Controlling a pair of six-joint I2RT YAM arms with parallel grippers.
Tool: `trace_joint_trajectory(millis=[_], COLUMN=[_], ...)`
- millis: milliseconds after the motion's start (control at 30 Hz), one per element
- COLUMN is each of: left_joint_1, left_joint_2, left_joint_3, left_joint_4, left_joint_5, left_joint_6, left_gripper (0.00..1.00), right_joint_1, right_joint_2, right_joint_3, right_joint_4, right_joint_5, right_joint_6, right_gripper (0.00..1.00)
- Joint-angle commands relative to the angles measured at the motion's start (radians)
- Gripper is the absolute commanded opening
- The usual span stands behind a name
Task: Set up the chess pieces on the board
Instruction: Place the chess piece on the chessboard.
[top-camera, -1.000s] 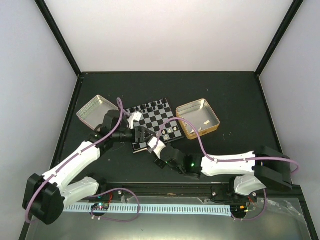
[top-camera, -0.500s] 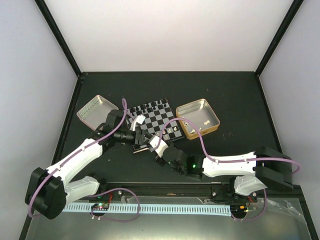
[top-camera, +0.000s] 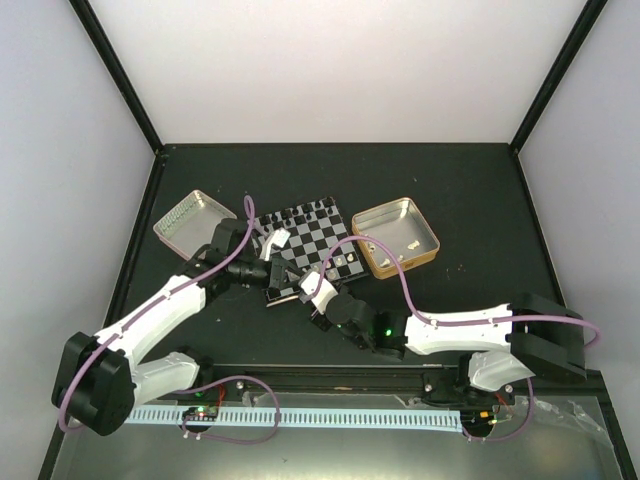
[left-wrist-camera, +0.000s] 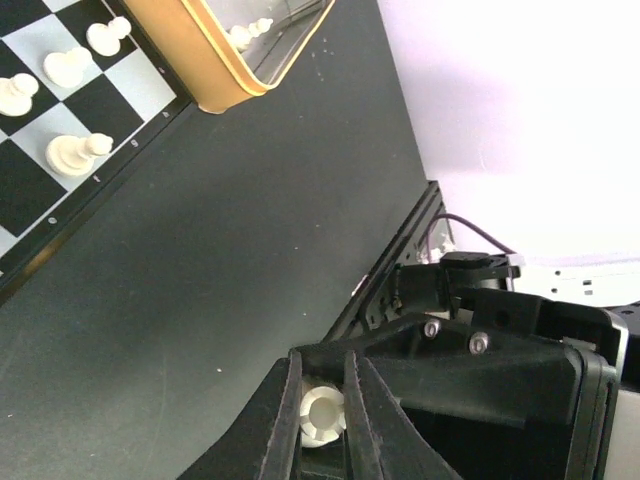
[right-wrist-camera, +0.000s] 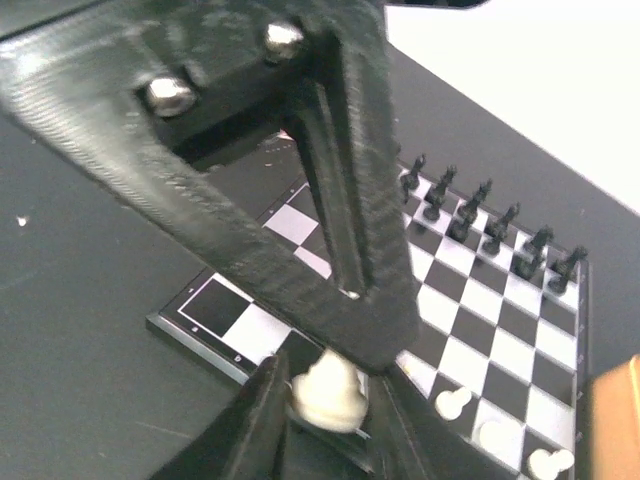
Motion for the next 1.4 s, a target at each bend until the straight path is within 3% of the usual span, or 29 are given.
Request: trace_joint_trajectory(millis=[0,100,200,367,467,733,900,1367], left_joint_1=[-0.004,-0.005,-0.01,-0.033,-0.06,-0.172,-0.21,-0.228], left_joint_2=[-0.023,-0.075,-0.137,-0.234,-0.244,-0.161,-0.09,0.007], left_joint_3=[0.034,0.027,0.019,-0.044,-0.096,-0.186,-0.177,-0.226], left_joint_4=[-0.032,-0.088,-0.155,-0.174,-0.159,-0.059,-0.048,0.078], left_joint_5=[-0.043,-0.218,-0.438,-0.725,-0.821,-0.967,-1.033,-1.044], left_joint_6=[0.037,0.069,0.087,0.057,0.045,0.026,0.016,0.022], left_gripper=[0.02,0.02,0.01,0.02,0.02,0.02,0.02,0.04], right_joint_1=[0.0,-0.003,-0.027,-0.105,-0.158,-0.308,-0.326,-0.341], right_joint_2=[0.002,-0.009,-0.041,-0.086,-0.096,-0.137,-0.144,-0.146], right_joint_3=[0.018,0.021,0.006,-0.006,-0.003,-0.033,-0.045,-0.044], right_joint_4=[-0.005,-0.055,-0.078,-0.094,-0.118,-0.148,-0.154,-0.165], right_joint_5=[0.044,0.026,-0.025,-0.102,-0.113,-0.187,-0.2,-0.207], right_joint_6=[0.046,0.097,0.147,0.219,0.289,0.484,0.5,0.503], right_gripper=[0.31,0.51,0.62,0.64,0.63,0.63,0.63,0.63])
